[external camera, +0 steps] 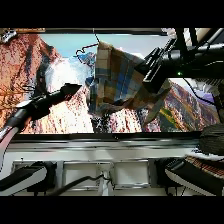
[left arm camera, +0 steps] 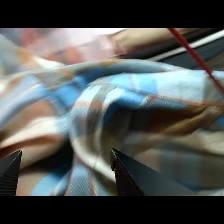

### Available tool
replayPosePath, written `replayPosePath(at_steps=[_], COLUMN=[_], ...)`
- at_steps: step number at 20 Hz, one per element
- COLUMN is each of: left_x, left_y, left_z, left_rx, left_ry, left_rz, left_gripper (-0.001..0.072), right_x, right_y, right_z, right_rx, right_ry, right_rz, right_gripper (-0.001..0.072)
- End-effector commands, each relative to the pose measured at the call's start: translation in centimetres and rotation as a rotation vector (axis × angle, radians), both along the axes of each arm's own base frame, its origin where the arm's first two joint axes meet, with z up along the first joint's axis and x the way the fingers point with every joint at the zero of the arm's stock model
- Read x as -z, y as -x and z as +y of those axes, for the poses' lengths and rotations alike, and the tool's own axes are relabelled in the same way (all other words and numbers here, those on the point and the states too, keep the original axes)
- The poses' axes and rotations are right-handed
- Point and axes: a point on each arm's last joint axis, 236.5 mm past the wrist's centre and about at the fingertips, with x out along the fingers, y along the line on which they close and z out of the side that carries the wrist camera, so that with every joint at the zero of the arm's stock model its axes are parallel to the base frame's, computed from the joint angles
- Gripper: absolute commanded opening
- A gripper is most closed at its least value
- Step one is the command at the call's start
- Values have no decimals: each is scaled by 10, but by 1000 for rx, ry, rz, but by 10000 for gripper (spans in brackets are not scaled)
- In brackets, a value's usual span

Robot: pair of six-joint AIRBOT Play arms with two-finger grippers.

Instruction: Fold the clothes and pants, and hang the long-sleeved shirts on hangers.

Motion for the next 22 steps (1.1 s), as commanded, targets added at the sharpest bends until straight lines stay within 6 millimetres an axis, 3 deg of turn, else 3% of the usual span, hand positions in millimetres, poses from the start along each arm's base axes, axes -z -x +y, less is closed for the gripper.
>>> replayPosePath(at_steps=[1, 3, 5, 7, 8, 16, 20, 22], left_x=[-2, 0, 3, -1, -6, -22, -32, -61], left_y=[-16, -16, -10, -11, -15, -52, -47, -34], left_z=[-15, -26, -43, -50, -47, 38, 54, 56], left_rx=[-38, -19, 32, 46, 28, -162, -139, -95], left_ry=[196, 240, 227, 212, 227, 274, 288, 351], left_rz=[-48, -73, -96, -135, -138, -191, -241, -323], left_gripper=[613, 444, 348, 81, 17, 15, 15, 14], right_x=[-1, -2, -3, -2, -1, 26, 30, 37], right_y=[2, 4, 6, 7, 9, 32, 35, 34], right_z=[2, 5, 8, 8, 8, -9, -13, -25], right_rx=[17, 16, 6, 3, 1, -20, -10, 21], right_ry=[-26, -42, -54, -55, -49, 67, 83, 130], right_rz=[26, 38, 45, 49, 57, 170, 197, 207], right_gripper=[29, 29, 29, 28, 28, 28, 28, 28])
